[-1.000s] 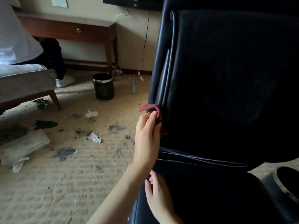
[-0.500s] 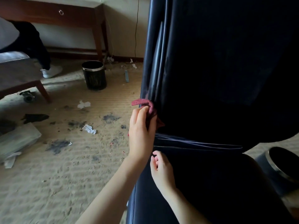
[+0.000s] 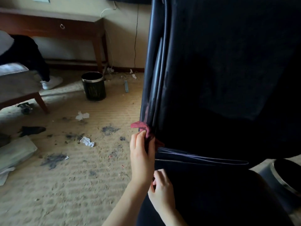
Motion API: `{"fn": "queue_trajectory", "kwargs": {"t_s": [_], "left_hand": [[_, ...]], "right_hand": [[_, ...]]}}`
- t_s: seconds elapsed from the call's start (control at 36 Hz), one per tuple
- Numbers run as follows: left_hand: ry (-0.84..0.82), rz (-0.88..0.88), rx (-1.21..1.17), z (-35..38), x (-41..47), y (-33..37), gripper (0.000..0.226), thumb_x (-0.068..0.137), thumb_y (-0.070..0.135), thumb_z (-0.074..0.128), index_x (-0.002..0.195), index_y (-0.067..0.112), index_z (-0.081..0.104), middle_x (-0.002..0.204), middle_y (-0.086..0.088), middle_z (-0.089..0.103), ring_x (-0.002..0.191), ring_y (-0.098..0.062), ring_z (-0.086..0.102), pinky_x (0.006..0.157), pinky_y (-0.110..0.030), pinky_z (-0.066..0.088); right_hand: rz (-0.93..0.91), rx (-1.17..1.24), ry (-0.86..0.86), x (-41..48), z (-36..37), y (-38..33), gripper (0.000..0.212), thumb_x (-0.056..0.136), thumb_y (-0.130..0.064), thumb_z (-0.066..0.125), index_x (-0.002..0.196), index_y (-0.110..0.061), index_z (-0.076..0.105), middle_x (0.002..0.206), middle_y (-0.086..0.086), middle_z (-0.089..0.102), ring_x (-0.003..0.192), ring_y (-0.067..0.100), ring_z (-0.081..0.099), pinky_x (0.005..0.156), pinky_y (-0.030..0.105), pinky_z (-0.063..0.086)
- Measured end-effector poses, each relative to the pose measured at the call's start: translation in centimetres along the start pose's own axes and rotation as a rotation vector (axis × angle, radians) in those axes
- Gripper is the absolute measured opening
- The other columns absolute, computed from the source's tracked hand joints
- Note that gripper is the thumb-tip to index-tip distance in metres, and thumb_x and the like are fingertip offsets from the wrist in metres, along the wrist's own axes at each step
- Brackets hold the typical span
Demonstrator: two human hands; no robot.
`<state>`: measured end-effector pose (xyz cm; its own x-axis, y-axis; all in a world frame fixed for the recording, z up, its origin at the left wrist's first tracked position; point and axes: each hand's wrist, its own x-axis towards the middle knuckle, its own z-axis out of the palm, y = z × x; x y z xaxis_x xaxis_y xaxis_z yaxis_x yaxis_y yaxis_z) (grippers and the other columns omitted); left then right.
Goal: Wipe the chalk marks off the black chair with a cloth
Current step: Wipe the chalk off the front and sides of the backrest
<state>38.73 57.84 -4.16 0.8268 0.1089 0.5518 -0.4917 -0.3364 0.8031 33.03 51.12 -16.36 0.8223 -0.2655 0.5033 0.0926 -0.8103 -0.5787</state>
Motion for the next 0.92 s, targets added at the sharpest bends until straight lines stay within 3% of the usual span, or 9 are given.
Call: {"fn": "queue_trajectory", "kwargs": {"t_s": [0.11,0.22,0.31,0.39,0.53,0.58,0.67,0.72,0.92], "left_hand": [[-0.032,-0.028,0.012,-0.2,0.0,-0.3,0.023,0.091,0.015,0.053,0.108,0.002,0.058,0.098,0.005,0.047,0.090,-0.007,0.046,0.085,-0.008,0.035],[-0.164,-0.004,0.024,-2.3,0.6,-0.2,0.011,0.091,0.012,0.054,0.101,0.016,0.057,0.093,0.016,0.047,0.087,-0.007,0.051,0.079,-0.021,0.042],[-0.189,0.047,0.040,-3.9,1.3,0.2,0.020,0.088,0.008,0.056,0.095,0.027,0.056,0.095,0.022,0.049,0.087,-0.002,0.051,0.076,-0.019,0.041],[-0.043,0.032,-0.059,-5.3,3.1,2.2,0.020,0.085,0.007,0.057,0.095,0.024,0.057,0.096,0.018,0.052,0.090,0.001,0.051,0.079,-0.014,0.042],[0.130,0.140,-0.207,-5.9,10.5,9.5,0.014,0.089,0.005,0.058,0.093,0.017,0.055,0.095,0.008,0.050,0.093,-0.004,0.051,0.082,-0.019,0.043],[0.119,0.171,-0.208,-5.2,12.8,11.4,0.009,0.089,0.008,0.057,0.097,0.013,0.058,0.098,0.006,0.051,0.096,-0.007,0.049,0.086,-0.016,0.041],[0.115,0.150,-0.161,-3.9,13.8,11.9,0.022,0.090,0.016,0.052,0.108,0.007,0.060,0.105,0.004,0.050,0.098,-0.008,0.048,0.088,-0.023,0.040],[0.123,0.133,-0.147,-3.6,13.1,11.2,0.024,0.091,0.022,0.048,0.108,0.009,0.060,0.105,0.004,0.050,0.096,-0.014,0.051,0.086,-0.028,0.042],[0.127,0.095,-0.199,-3.1,8.3,6.8,0.013,0.090,0.028,0.044,0.097,0.023,0.054,0.094,0.019,0.047,0.091,-0.013,0.054,0.084,-0.029,0.044]], "right_hand": [[0.075,0.030,-0.111,0.8,-0.3,0.1,0.013,0.080,-0.033,0.046,0.073,-0.022,0.050,0.074,-0.008,0.049,0.056,0.007,0.047,0.053,0.021,0.034],[0.002,0.106,-0.175,3.8,-3.5,-2.0,0.014,0.085,-0.036,0.042,0.087,-0.028,0.052,0.077,-0.009,0.057,0.060,0.005,0.052,0.058,0.024,0.044],[-0.300,0.239,-0.071,9.2,-9.1,-7.1,0.014,0.093,-0.019,0.050,0.086,-0.020,0.062,0.080,-0.006,0.058,0.063,0.009,0.056,0.058,0.026,0.048],[-0.602,0.269,-0.001,15.3,-15.3,-13.5,0.025,0.096,-0.016,0.048,0.084,-0.005,0.067,0.083,0.000,0.062,0.061,0.015,0.057,0.056,0.028,0.048],[-0.995,-0.160,0.286,26.7,-23.0,-22.1,0.018,0.089,-0.010,0.053,0.082,-0.003,0.068,0.088,0.011,0.065,0.081,0.032,0.060,0.074,0.042,0.044],[-0.949,-0.398,0.371,31.1,-23.9,-24.2,0.022,0.088,-0.022,0.054,0.097,-0.008,0.069,0.104,0.013,0.064,0.098,0.035,0.059,0.085,0.043,0.040],[-0.731,-0.697,0.129,35.2,-23.7,-25.1,0.048,0.091,-0.047,0.044,0.128,-0.019,0.054,0.139,0.015,0.044,0.131,0.038,0.037,0.106,0.055,0.026],[-0.643,-0.808,0.008,36.5,-23.1,-24.5,0.056,0.092,-0.055,0.042,0.139,-0.025,0.040,0.151,0.014,0.026,0.139,0.038,0.020,0.111,0.058,0.015],[-0.681,-0.790,0.149,37.6,-21.8,-24.5,0.042,0.087,-0.060,0.049,0.110,-0.026,0.053,0.134,0.009,0.038,0.127,0.037,0.031,0.104,0.053,0.023]]}}
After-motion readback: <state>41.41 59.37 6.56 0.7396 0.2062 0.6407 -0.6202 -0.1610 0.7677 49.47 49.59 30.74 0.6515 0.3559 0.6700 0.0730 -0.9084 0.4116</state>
